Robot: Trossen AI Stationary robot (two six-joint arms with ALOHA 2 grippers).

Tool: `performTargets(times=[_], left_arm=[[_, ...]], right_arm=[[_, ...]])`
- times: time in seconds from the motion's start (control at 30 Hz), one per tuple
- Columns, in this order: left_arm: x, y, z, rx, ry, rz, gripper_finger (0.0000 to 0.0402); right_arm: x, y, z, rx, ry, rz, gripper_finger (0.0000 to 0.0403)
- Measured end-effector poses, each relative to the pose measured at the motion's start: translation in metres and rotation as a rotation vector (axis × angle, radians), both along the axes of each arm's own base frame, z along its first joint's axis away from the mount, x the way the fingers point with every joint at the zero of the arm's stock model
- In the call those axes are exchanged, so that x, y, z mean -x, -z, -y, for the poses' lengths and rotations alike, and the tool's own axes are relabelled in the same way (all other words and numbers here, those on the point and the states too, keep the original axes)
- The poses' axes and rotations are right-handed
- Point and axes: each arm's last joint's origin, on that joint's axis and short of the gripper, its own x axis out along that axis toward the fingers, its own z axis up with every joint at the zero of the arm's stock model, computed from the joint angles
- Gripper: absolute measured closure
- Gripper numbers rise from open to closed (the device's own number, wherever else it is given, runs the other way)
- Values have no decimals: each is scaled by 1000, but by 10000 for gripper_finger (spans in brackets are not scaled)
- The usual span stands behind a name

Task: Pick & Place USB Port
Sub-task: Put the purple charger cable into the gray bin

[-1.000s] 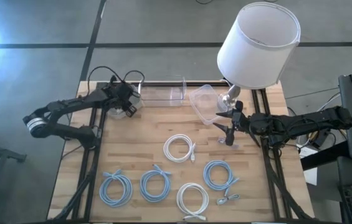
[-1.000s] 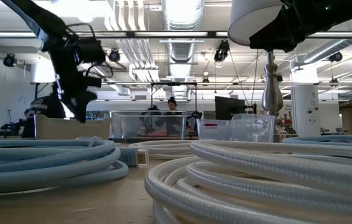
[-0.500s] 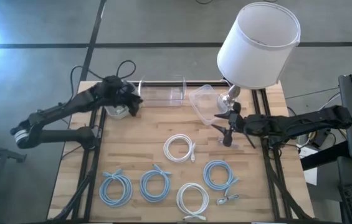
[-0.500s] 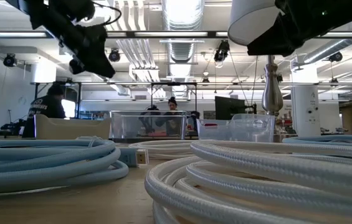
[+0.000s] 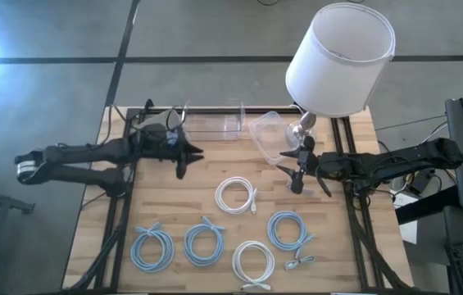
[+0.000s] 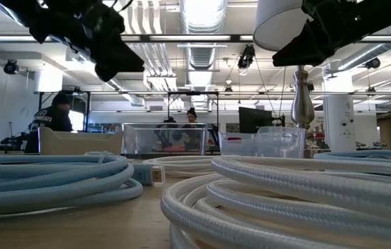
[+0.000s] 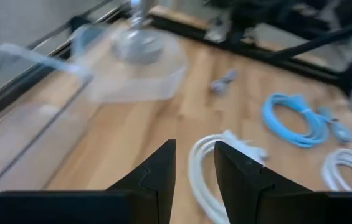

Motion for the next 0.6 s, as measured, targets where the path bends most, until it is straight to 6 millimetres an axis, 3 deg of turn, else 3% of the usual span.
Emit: performTargets(times=[0.23, 0.6], left_arm=[[-6, 18, 18, -19, 88, 89, 289], [-4, 30, 19, -10, 86, 86, 289]], right_arm=[[0, 0, 0, -92, 32, 35, 193], [-6, 8, -5, -330, -53, 28, 193]])
